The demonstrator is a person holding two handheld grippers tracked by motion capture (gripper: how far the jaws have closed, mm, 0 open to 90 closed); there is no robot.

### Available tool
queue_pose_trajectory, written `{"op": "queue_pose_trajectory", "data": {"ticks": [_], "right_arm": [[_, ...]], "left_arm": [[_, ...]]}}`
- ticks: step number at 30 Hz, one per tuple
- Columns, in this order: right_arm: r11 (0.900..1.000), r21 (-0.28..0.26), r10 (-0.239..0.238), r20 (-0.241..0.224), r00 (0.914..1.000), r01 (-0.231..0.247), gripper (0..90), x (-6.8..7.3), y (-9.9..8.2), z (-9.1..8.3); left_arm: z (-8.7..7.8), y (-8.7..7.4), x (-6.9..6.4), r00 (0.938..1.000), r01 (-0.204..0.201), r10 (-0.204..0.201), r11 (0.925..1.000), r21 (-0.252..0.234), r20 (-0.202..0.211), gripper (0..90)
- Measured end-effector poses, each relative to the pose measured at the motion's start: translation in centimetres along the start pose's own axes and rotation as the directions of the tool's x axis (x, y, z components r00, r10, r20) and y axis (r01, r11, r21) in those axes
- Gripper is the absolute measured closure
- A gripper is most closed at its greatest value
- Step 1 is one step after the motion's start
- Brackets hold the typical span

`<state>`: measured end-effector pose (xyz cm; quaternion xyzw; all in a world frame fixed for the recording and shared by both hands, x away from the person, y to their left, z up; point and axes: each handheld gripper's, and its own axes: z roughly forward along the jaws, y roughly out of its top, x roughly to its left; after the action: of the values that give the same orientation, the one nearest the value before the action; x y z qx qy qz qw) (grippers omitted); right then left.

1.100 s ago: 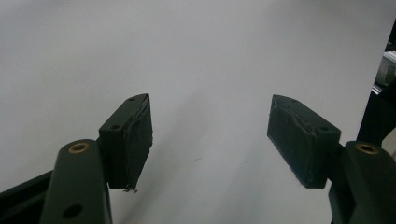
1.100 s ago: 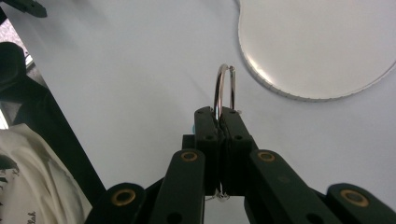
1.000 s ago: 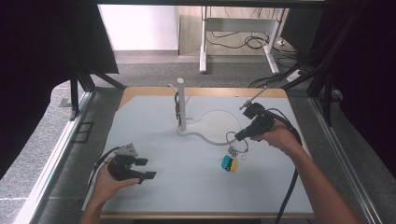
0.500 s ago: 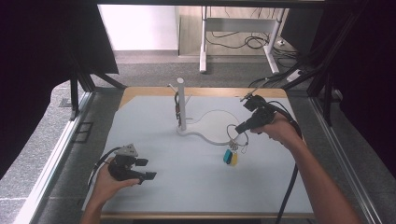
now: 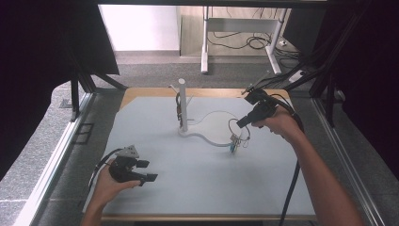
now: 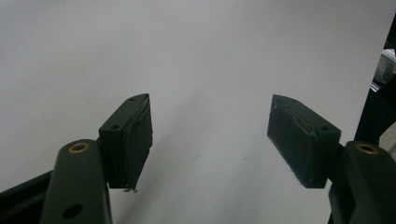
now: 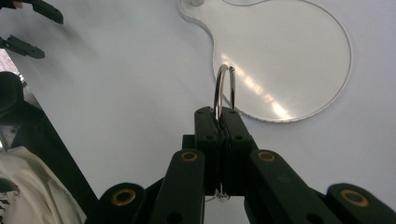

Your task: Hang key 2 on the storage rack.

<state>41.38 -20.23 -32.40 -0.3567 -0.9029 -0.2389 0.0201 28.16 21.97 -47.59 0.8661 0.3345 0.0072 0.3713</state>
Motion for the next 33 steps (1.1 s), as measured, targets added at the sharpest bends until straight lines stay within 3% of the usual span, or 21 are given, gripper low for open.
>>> {"op": "queue_pose_trajectory", "data": {"ticks": [16,33], "right_arm": [[0.9994,-0.032,0.016,0.021,0.9997,-0.015,87.7,-0.4,2.2,-1.3],[0.9996,-0.023,0.015,0.032,0.9994,-0.015,87.8,-0.1,4.9,-0.9]], "left_arm": [[0.1,0.0,0.0,0.9999,0.008,-0.008,1.0000,-0.001,0.007,31.4],[0.0,0.0,0.0,0.9999,0.006,-0.006,1.0000,-0.005,0.014,31.6]]}}
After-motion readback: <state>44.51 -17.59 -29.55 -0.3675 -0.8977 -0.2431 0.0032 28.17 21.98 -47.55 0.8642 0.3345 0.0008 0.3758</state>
